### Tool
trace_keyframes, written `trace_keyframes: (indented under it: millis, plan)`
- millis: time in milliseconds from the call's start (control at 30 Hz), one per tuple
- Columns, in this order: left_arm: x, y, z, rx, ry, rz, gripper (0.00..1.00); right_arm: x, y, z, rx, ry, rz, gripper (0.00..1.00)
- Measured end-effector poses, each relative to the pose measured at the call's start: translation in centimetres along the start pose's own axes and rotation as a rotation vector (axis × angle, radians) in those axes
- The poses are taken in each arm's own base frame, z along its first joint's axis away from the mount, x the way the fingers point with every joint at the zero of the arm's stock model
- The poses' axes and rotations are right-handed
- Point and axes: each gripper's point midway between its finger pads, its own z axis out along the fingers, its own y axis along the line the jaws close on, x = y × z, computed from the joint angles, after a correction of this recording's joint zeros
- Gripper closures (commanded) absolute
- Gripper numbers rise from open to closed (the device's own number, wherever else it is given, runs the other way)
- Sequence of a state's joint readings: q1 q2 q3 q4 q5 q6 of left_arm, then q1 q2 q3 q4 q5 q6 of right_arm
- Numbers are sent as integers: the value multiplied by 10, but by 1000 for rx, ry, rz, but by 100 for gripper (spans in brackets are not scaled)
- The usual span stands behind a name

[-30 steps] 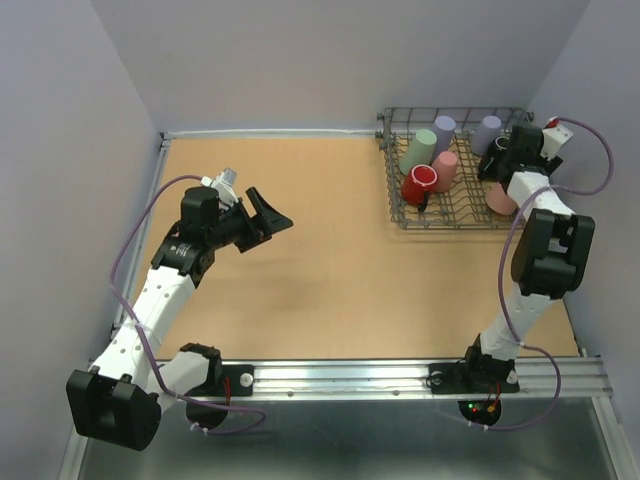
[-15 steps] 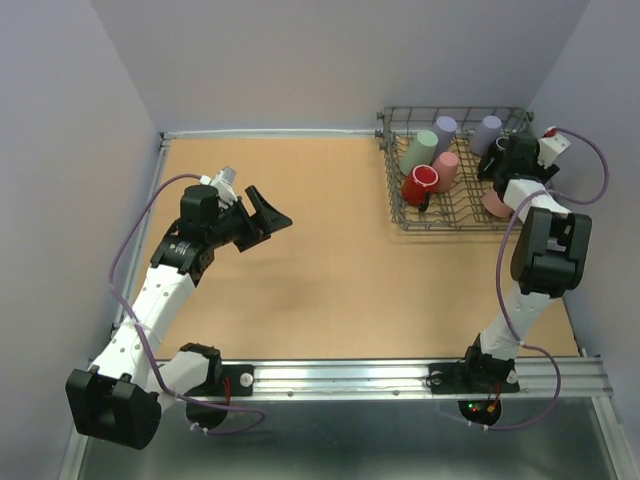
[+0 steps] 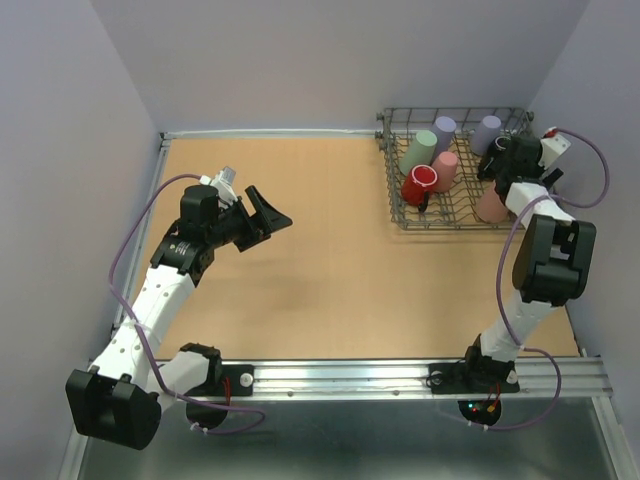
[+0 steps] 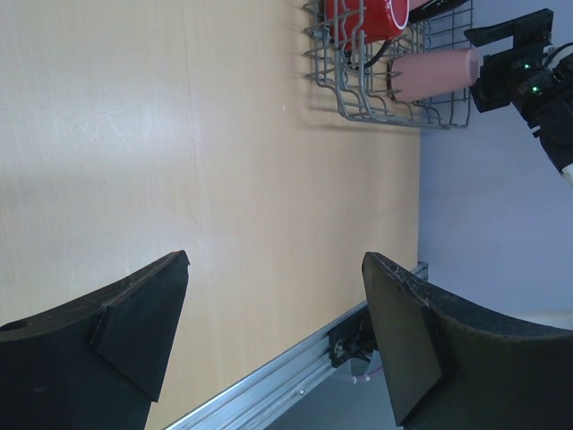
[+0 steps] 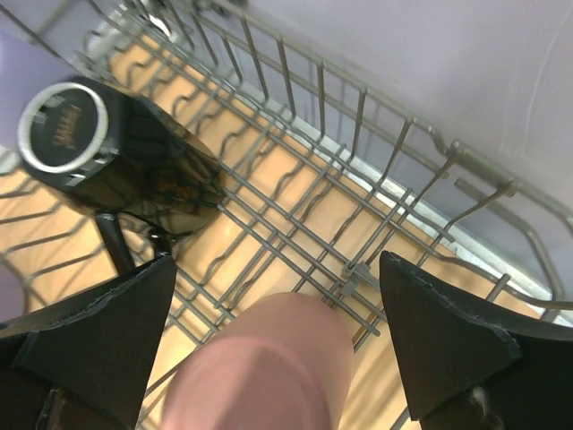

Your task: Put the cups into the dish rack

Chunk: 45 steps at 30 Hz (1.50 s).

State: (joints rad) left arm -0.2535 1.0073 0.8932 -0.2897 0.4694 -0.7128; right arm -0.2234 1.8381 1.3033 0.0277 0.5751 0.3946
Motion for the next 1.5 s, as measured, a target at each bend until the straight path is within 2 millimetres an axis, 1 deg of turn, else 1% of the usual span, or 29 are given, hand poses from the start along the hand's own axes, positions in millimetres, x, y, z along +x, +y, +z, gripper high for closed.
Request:
trace_keyframes:
  millis: [100,267,300,400,467,500,600,667,767,833,867,900,933,1033,1067,1100,1167,1233,1300,1367,1433,1500]
  plan:
    - [0,-1,-1,2,-2,1,11,-14,1,-8,-15,-24,7,0]
    - [-1,-3,-3,10,-9,5,11,-55,3,-33,-58,-95,33,0]
    - [-2,-5,-4,12,-11,7,11,-61,4,-37,-67,-104,36,0]
    - [-6,-10,-7,23,-21,15,11,-86,12,-56,-135,-132,54,0]
    - [-9,-15,-9,32,-30,22,11,-105,23,-74,-217,-150,77,0]
    - [-11,-18,-10,37,-35,25,11,-111,26,-81,-247,-155,88,0]
    - [-18,-27,-14,52,-49,35,11,-138,40,-120,-395,-178,148,0]
    - [-25,-37,-17,67,-65,48,11,-160,48,-159,-524,-193,208,0]
    - [-40,-52,-21,86,-92,76,11,-184,54,-206,-671,-213,279,0]
    - [-49,-58,-22,85,-105,93,11,-193,58,-232,-752,-216,317,0]
    - [-56,-62,-22,81,-117,106,11,-195,61,-245,-800,-205,342,0]
    - [-61,-65,-21,78,-124,115,11,-192,61,-252,-821,-191,363,0]
    - [-65,-67,-22,74,-131,124,11,-186,61,-256,-845,-164,387,0]
    - [-80,-73,-23,50,-165,157,11,-151,61,-265,-886,-42,438,0]
    - [-86,-75,-25,42,-182,169,11,-131,61,-266,-892,17,452,0]
    - [-91,-77,-26,37,-196,176,11,-120,60,-268,-894,52,461,0]
    - [-103,-81,-32,15,-242,197,11,-90,53,-275,-892,137,464,0]
    - [-112,-84,-39,-8,-278,211,11,-72,43,-286,-886,193,467,0]
    - [-125,-87,-48,-34,-335,230,11,-65,31,-303,-896,207,463,0]
    - [-133,-87,-52,-55,-372,240,11,-67,19,-321,-909,195,462,0]
    - [-138,-84,-54,-80,-397,243,11,-70,8,-337,-922,177,456,0]
    - [-143,-79,-57,-114,-428,245,11,-67,-7,-353,-925,165,440,0]
